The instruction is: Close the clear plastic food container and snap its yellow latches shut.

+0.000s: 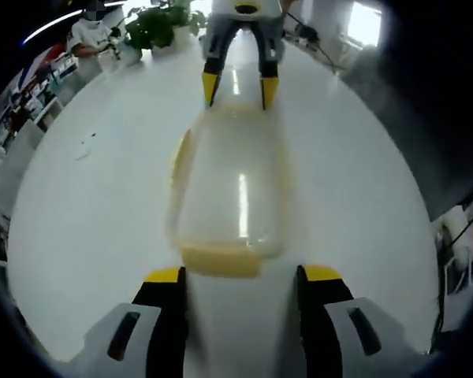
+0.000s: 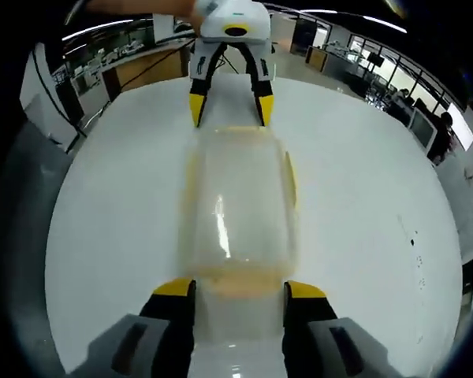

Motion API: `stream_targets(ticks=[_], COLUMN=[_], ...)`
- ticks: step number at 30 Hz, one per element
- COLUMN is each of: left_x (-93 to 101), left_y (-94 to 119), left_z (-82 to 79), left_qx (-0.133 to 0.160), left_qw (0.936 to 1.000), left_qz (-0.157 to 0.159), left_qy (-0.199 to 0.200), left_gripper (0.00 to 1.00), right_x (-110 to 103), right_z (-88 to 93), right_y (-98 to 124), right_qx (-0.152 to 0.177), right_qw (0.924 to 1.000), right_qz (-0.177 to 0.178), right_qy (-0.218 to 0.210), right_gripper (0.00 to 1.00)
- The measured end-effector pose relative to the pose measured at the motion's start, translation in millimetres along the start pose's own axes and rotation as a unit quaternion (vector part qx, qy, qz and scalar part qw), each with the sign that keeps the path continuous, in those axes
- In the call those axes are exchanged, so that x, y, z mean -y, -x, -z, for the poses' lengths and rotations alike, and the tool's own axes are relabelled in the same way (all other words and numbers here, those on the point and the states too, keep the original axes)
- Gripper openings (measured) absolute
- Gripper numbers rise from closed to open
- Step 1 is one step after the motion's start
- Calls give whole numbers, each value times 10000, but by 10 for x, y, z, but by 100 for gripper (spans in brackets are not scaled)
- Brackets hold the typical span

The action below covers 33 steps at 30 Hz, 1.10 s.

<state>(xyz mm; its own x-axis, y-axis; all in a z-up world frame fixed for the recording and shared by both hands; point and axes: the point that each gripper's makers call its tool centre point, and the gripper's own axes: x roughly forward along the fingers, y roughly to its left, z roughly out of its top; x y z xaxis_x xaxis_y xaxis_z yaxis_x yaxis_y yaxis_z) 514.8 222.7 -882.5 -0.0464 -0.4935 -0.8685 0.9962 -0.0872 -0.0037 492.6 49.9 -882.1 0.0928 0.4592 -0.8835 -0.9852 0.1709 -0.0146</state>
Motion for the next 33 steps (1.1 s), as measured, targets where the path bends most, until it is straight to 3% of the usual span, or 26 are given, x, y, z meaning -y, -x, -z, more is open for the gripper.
stream_targets(ticks=[6, 14, 20, 30, 33], left_x=[-89, -149, -67, -28, -15], left_y=[-51, -48, -37, -37, -45], left_z=[-39, -58, -3, 0, 0], left_qx=[70, 166, -22, -283, -478], left_qw=[10000, 9998, 9999, 9995, 9988], left_qz=[-27, -90, -127, -120, -136], left_qy=[-34, 37, 36, 0, -14], left_gripper=[54, 41, 38, 39, 40], right_x=[51, 45, 84, 95, 105], right_z=[13, 3, -53, -68, -75], right_y=[5, -81, -126, -127, -131], right_qx=[-228, -578, -516, -510, -503], right_qw=[9996, 9953, 9968, 9959, 9958], right_qz=[-87, -127, -353, -413, -430], right_qy=[153, 771, 508, 630, 631], right_gripper=[41, 38, 38, 38, 37])
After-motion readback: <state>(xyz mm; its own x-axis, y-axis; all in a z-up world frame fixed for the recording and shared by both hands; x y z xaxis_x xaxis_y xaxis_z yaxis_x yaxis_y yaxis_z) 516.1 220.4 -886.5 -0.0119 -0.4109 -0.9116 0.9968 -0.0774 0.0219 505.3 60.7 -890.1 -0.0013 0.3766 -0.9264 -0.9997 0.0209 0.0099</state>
